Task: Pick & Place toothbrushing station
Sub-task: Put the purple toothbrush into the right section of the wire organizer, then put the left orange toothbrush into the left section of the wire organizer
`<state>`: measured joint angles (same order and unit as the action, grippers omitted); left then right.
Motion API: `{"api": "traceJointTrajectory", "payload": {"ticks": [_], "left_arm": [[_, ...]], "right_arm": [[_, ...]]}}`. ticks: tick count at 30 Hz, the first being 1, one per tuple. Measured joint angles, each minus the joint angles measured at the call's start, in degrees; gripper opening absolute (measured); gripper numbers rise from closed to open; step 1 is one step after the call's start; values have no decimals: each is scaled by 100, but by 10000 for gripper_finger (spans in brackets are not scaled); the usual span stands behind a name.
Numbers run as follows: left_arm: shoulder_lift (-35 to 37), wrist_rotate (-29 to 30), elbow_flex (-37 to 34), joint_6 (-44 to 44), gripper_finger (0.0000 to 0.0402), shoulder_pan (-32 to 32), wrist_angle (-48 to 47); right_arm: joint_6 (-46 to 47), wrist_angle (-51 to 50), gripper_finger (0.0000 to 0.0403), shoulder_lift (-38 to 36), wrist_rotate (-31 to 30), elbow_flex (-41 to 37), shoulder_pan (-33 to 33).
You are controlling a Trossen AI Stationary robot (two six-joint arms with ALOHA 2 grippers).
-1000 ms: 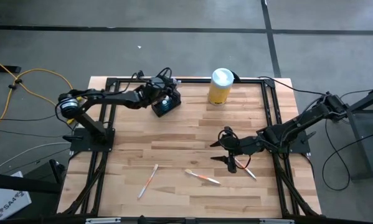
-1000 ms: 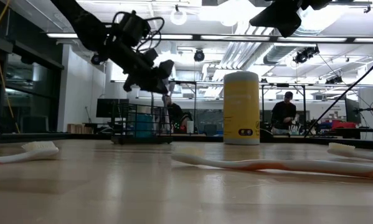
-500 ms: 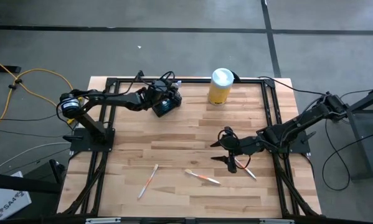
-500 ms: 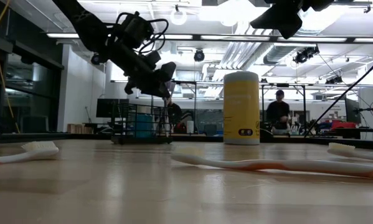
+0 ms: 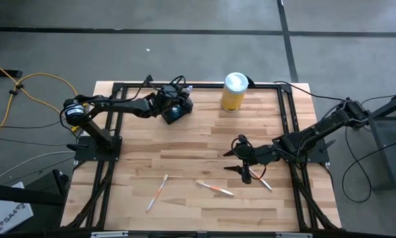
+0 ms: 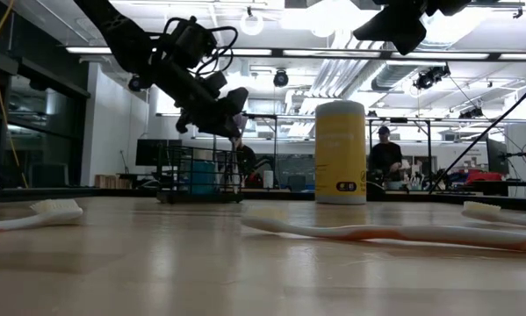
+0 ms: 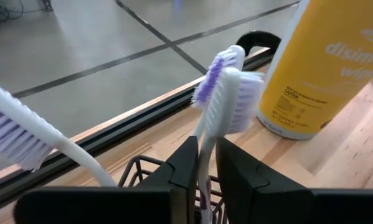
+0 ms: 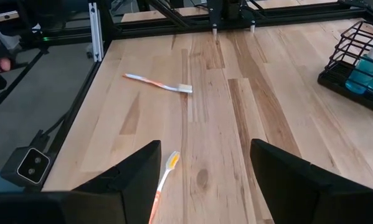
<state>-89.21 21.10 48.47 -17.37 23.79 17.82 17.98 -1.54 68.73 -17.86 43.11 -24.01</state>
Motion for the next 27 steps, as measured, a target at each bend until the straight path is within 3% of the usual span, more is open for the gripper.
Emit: {"api": "traceJointTrajectory", "payload": {"ticks": [10, 20, 27], "left_arm": [[232, 13, -2, 49, 125, -31, -590], [1036, 26, -2, -5, 129, -523, -1230], [1449, 0, -2, -294, 129, -1377, -2218]], "right_arm": [[0, -9, 238, 2, 6, 0, 0], [-5, -4, 238, 2, 1, 0, 0], [-2, -5, 238, 2, 36, 0, 0]]}}
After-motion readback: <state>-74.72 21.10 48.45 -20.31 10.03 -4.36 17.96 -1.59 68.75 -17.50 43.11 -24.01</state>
